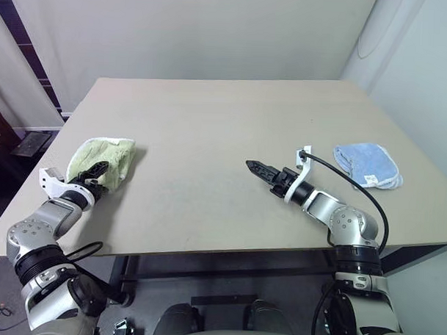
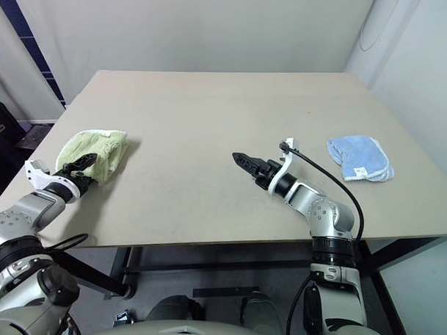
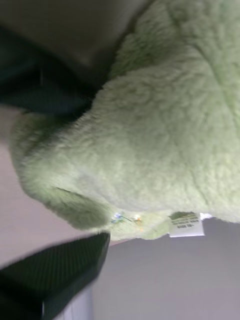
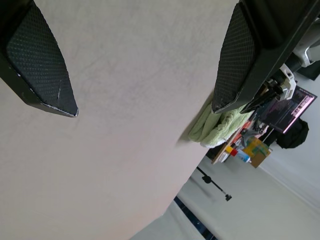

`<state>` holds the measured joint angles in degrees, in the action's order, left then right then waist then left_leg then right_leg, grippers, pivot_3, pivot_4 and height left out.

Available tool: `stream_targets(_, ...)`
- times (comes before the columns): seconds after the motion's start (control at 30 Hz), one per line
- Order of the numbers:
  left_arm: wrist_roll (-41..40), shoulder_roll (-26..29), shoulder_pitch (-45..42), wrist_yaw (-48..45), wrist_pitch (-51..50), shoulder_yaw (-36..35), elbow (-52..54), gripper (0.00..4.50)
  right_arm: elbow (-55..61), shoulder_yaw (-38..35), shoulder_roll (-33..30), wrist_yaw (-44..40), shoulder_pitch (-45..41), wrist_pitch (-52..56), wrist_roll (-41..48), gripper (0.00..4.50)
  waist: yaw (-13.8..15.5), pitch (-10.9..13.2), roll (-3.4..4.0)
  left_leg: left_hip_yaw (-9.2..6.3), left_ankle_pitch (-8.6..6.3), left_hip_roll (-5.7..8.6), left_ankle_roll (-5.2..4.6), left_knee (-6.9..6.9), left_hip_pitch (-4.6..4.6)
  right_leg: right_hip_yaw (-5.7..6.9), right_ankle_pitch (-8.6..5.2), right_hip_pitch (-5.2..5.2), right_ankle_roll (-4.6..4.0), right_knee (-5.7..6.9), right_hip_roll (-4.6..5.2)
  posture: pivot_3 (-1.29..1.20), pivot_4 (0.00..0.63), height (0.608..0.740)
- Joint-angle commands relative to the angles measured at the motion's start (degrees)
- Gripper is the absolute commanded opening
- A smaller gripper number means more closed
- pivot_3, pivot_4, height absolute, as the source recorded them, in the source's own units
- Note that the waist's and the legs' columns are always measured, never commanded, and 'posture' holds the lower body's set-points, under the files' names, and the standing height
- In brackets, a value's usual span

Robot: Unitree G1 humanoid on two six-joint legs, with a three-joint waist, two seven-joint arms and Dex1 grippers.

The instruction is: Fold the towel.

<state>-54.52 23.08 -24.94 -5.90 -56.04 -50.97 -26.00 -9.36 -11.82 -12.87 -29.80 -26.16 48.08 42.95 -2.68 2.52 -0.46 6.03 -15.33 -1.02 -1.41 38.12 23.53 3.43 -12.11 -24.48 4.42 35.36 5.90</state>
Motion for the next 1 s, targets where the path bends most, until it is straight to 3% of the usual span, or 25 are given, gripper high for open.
stream_targets(0.03, -2.85, 1.94, 2.62, 0.36, -5.06, 0.19, 3.91, 4.47, 2.58, -0.02, -1.17, -1.75, -1.18, 0.12, 0.62, 4.49, -0.04, 0.0, 0.01, 0.0, 0.0, 0.0, 0.0, -0.01, -0.01, 0.0, 0.0, 0.0, 0.0, -0.01, 0.0, 0.0, 0.0, 0.74)
stream_targets(0.13, -5.33, 3.54, 4.87, 0.98, -9.84, 0.57, 7.79, 4.47, 4.09, 0.04, -1.89, -2.58, -0.44, 0.63, 0.94, 4.49, 0.02, 0.0, 0.02, 0.0, 0.0, 0.0, 0.0, -0.05, -0.01, -0.01, -0.02, -0.02, -0.03, -0.01, 0.0, 0.0, 0.0, 0.74)
stream_targets(0.3, -6.46, 12.01, 14.61, -13.96, -14.73, 9.98, 22.3, 4.47, 8.13, 0.06, -3.64, -3.7, 1.77, 1.14, 1.29, 4.49, -0.03, 0.0, 0.02, 0.01, -0.01, -0.04, 0.04, -0.15, 0.0, -0.03, -0.1, -0.11, -0.17, -0.08, 0.04, 0.0, 0.0, 0.74)
stream_targets(0.43, -2.54, 13.6, 17.5, -28.49, -1.99, 16.39, 33.11, 4.47, 12.14, 0.25, -5.3, -3.58, 3.22, -0.06, 0.2, 4.49, 0.7, 0.09, 0.18, 0.03, -0.02, -0.04, 0.07, -0.26, 0.04, 0.0, -0.04, -0.31, -0.29, -0.31, 0.17, 0.0, 0.0, 0.74)
stream_targets(0.57, 1.99, 13.79, 15.61, -38.03, 7.26, 24.18, 35.61, 4.47, 16.79, 1.21, -6.83, -3.34, 5.26, -5.39, -3.68, 4.49, 0.98, 0.03, 0.26, 0.25, -0.02, -0.03, 0.07, -0.85, 0.09, 0.01, 0.26, -0.07, -0.5, -0.94, 0.17, 0.0, 0.0, 0.74)
stream_targets(0.77, 11.24, 10.55, 8.35, -52.14, 23.61, 36.91, 30.56, 4.47, 22.24, 2.36, -11.71, -5.03, 9.25, -11.0, -8.35, 4.49, 1.83, 0.05, 0.29, 0.43, 0.17, -0.29, 0.32, -1.02, 0.06, 0.03, 0.3, -0.15, -0.43, -1.25, -0.37, 0.0, 0.0, 0.74)
stream_targets(1.0, 23.93, 6.87, -0.03, -66.41, 44.76, 47.61, 13.59, 4.47, 24.26, -1.27, -19.46, -9.18, 14.77, -11.2, -7.91, 4.49, 2.02, 0.06, 0.27, 0.56, 0.22, -0.28, -0.01, -0.74, 0.03, 0.03, 0.29, -0.04, -0.39, -1.21, -0.45, 0.0, 0.0, 0.74)
